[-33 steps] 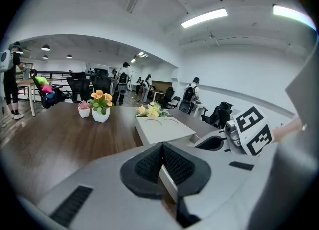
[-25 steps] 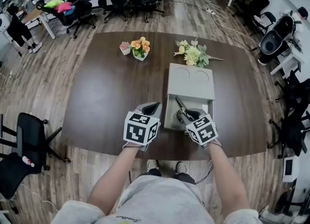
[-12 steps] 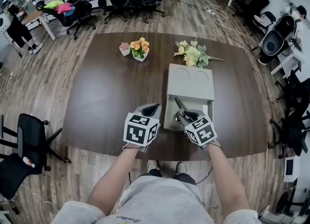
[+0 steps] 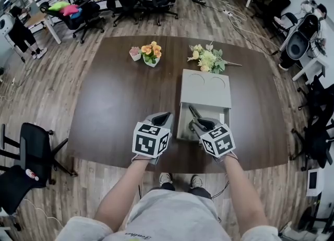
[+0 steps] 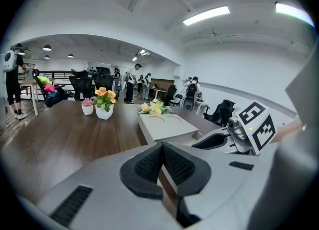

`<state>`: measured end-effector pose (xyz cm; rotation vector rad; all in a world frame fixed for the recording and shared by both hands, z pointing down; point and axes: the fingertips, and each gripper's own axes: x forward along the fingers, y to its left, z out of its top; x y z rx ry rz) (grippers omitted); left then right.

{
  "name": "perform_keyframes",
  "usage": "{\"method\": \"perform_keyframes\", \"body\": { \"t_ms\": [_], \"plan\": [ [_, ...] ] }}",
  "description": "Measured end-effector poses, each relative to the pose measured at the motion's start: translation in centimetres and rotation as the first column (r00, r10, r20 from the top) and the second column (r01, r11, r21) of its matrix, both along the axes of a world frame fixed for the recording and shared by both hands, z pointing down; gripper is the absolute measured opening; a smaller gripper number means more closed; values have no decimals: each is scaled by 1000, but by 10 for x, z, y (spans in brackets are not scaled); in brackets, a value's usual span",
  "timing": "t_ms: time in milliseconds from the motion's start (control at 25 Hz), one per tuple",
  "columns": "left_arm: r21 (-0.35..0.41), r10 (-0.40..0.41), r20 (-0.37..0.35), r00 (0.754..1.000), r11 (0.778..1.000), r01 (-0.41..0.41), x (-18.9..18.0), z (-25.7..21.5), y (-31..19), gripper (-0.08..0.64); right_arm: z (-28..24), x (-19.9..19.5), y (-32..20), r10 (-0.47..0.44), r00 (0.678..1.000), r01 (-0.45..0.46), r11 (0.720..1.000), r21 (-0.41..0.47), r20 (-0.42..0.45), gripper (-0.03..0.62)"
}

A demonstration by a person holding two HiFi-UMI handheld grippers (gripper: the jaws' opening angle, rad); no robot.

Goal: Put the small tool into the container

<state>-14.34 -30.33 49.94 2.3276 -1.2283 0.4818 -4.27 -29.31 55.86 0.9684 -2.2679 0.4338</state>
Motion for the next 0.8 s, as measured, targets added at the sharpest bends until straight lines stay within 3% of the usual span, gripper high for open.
{"method": "perform_keyframes", "body": {
  "t_ms": [440,800],
  "plan": [
    [37,20,6,1000,999,-20,10,-17,-6,-2,-51,37,-10,188,971,-196,980,42,147,67],
    [85,7,4,1000,996,-7,9,-36,-16,-2,-106,78,-16,333,903,-365,928,73,273,67]
  ]
}}
